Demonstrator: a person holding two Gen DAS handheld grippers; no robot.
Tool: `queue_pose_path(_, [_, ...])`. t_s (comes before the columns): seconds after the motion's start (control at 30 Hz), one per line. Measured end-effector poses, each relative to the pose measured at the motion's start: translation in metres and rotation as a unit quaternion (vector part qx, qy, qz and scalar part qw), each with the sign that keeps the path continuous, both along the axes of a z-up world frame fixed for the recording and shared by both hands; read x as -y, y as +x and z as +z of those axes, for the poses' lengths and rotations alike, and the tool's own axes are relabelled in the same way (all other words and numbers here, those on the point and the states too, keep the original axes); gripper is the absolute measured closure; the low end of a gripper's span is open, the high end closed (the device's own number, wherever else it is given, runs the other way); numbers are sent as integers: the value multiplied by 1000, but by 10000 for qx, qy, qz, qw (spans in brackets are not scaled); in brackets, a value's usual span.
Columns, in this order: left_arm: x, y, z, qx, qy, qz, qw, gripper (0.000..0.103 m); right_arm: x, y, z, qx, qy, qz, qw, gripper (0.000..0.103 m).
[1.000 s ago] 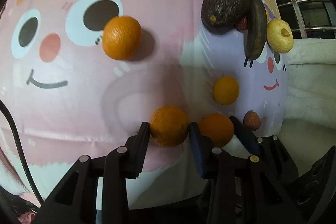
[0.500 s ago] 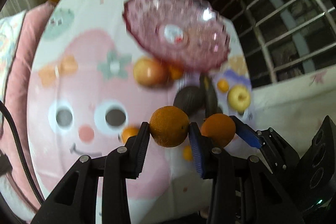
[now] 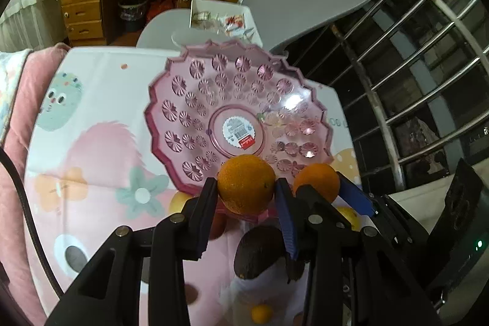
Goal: Organize fruits
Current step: 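Carry both oranges over the pink bowl and open both grippers to drop them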
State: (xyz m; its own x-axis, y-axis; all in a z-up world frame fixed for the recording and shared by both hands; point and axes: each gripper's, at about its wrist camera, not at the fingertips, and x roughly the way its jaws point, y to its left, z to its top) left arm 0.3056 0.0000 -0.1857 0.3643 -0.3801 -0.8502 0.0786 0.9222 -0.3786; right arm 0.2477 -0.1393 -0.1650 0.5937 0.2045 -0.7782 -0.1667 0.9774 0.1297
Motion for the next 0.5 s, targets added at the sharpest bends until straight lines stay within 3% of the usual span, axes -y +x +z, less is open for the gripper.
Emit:
queue_pose_path(0.33, [15, 15, -42, -231, 203, -1, 9995, 65, 25, 27, -46, -777, 249, -304, 9962, 58])
queue_pose_path(0.5, [13, 11, -35, -22, 223, -9, 9997, 49, 26, 30, -47, -834, 308, -338, 9955, 57])
